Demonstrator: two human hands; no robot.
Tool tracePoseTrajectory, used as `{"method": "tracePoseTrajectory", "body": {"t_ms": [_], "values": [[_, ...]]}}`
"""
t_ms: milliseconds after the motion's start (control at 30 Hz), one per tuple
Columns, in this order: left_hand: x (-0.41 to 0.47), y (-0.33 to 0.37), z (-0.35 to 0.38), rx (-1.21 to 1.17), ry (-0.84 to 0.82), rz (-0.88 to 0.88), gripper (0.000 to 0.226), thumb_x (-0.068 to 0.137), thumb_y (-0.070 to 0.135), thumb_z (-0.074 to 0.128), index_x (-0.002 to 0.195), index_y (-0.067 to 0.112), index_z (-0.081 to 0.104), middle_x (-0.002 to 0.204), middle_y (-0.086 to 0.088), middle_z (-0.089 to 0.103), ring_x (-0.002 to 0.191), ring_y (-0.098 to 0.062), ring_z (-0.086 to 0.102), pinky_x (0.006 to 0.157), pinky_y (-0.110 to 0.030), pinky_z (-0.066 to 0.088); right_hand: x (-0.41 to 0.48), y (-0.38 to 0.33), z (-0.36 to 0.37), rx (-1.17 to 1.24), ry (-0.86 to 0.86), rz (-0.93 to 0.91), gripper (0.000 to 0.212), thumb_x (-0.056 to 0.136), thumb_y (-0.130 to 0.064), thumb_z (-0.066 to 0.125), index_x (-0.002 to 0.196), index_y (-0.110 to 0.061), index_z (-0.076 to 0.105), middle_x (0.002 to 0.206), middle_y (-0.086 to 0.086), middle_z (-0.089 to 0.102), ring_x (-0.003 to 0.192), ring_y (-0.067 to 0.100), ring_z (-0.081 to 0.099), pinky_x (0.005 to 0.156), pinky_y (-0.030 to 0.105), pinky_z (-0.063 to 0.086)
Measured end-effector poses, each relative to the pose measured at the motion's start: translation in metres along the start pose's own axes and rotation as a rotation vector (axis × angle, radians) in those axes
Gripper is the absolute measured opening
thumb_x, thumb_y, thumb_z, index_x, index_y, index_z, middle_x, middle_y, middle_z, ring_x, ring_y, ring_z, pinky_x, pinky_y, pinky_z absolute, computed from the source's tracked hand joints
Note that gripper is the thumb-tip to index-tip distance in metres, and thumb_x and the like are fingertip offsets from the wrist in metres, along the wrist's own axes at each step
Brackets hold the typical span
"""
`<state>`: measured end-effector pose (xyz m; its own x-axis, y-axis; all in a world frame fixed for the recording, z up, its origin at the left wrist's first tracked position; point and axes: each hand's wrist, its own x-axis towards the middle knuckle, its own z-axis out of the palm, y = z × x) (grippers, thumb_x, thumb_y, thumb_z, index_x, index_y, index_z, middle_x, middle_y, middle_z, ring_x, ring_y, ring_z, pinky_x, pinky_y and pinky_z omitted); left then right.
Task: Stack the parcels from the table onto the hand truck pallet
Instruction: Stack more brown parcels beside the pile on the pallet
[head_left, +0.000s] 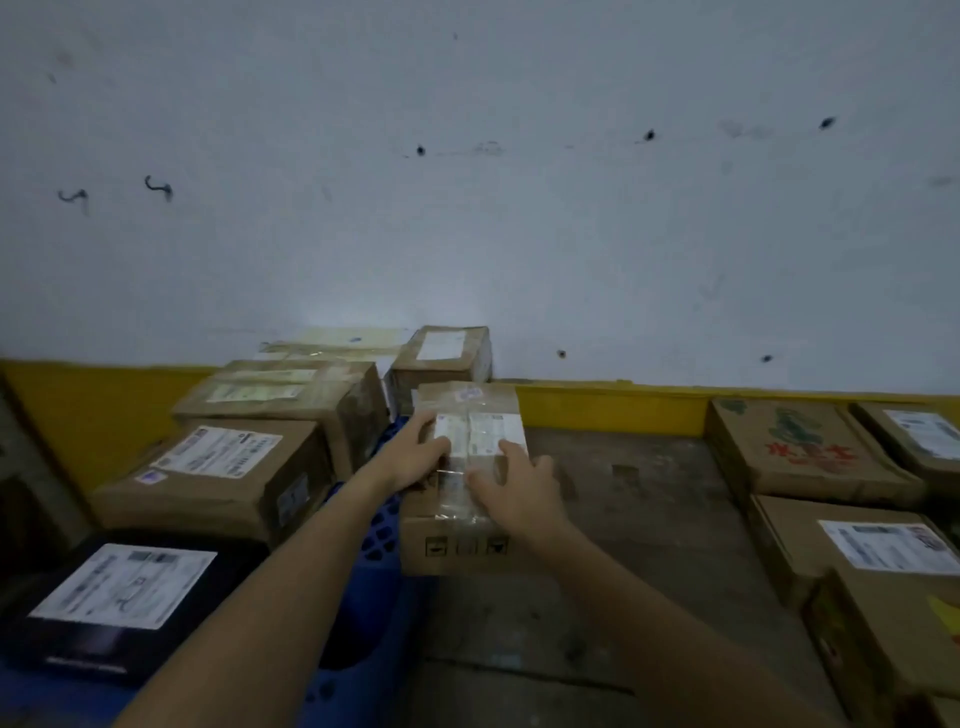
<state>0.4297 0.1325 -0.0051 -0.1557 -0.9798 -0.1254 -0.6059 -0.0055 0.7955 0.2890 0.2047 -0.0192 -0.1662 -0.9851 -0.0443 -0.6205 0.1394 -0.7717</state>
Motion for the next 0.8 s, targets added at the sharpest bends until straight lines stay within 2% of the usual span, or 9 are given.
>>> {"method": "tracePoseTrajectory", "body": {"t_ms": [67,167,300,400,467,567,633,700,800], "values": [[0.005,-0.008,-0.014,-0.015,0.027,0.002,0.056,0.089,0.025,0.052,0.141,0.023,0.033,0.132,-0.005,0.051,0.111,-0.022,0.056,0.097,-0.040,0.047,0.005,-0.011,0.014,0.014,-0.015,-0.001,0.065,0.089,-0.048,0.048,0.144,-0.028,0.022,0.138,0.011,0.023,0.123,0.030,0.035,0.094,0.038,0.040],[0.014,-0.024,-0.026,-0.026,0.017,0.005,0.048,0.091,0.025,0.049,0.137,0.025,0.037,0.112,-0.003,0.061,0.085,-0.018,0.063,0.075,-0.032,0.054,0.016,-0.021,0.039,0.018,-0.002,0.018,0.063,0.087,-0.051,0.049,0.141,-0.028,0.025,0.134,0.010,0.024,0.118,0.027,0.037,0.093,0.039,0.044],[0.037,-0.049,-0.039,0.209,-0.065,-0.056,0.048,0.093,0.030,0.040,0.140,0.023,0.032,0.129,-0.014,0.054,0.112,-0.029,0.055,0.097,-0.037,0.044,0.022,-0.033,0.071,-0.044,0.004,0.055,0.062,0.087,-0.053,0.046,0.139,-0.029,0.023,0.134,0.010,0.023,0.118,0.028,0.036,0.092,0.038,0.041],[0.048,-0.046,-0.050,0.570,-0.056,-0.014,0.045,0.093,0.036,0.038,0.135,0.019,0.038,0.137,-0.020,0.043,0.117,-0.034,0.049,0.093,-0.039,0.041,0.032,-0.039,0.082,-0.075,0.051,0.068,0.062,0.087,-0.054,0.044,0.139,-0.029,0.022,0.136,0.010,0.023,0.120,0.029,0.033,0.089,0.038,0.037],[0.055,-0.041,-0.063,0.744,0.033,0.107,0.043,0.091,0.035,0.042,0.129,0.015,0.046,0.133,-0.019,0.044,0.113,-0.032,0.050,0.088,-0.038,0.043,0.038,-0.047,0.088,-0.074,0.044,0.102,0.062,0.088,-0.054,0.044,0.140,-0.030,0.021,0.136,0.010,0.023,0.121,0.030,0.032,0.089,0.038,0.036],[0.063,-0.035,-0.084,0.750,0.203,0.331,0.035,0.091,0.030,0.045,0.119,0.011,0.053,0.120,-0.015,0.052,0.105,-0.030,0.053,0.081,-0.035,0.045,0.040,-0.057,0.094,-0.091,0.058,0.128,0.064,0.089,-0.055,0.042,0.143,-0.029,0.020,0.139,0.010,0.023,0.124,0.031,0.031,0.093,0.040,0.036],[0.069,-0.038,-0.100,0.748,0.247,0.385,0.031,0.091,0.028,0.044,0.115,0.011,0.055,0.118,-0.012,0.052,0.110,-0.029,0.049,0.085,-0.037,0.043,0.042,-0.061,0.096,-0.105,0.059,0.131,0.065,0.089,-0.055,0.042,0.144,-0.029,0.018,0.141,0.012,0.022,0.126,0.032,0.031,0.096,0.042,0.036],[0.074,-0.047,-0.113,0.840,0.262,0.360,0.033,0.090,0.028,0.042,0.118,0.014,0.053,0.124,-0.013,0.051,0.118,-0.031,0.044,0.096,-0.041,0.039,0.045,-0.065,0.096,-0.114,0.047,0.135,0.067,0.090,-0.054,0.042,0.146,-0.028,0.017,0.143,0.013,0.020,0.128,0.033,0.030,0.099,0.044,0.036],[0.077,-0.061,-0.121,0.840,0.183,0.199,0.043,0.092,0.037,0.040,0.133,0.023,0.038,0.138,-0.014,0.040,0.131,-0.037,0.032,0.105,-0.050,0.029,0.050,-0.070,0.097,-0.117,0.041,0.154,0.067,0.091,-0.053,0.041,0.147,-0.028,0.015,0.146,0.012,0.017,0.131,0.034,0.027,0.102,0.044,0.035]]}}
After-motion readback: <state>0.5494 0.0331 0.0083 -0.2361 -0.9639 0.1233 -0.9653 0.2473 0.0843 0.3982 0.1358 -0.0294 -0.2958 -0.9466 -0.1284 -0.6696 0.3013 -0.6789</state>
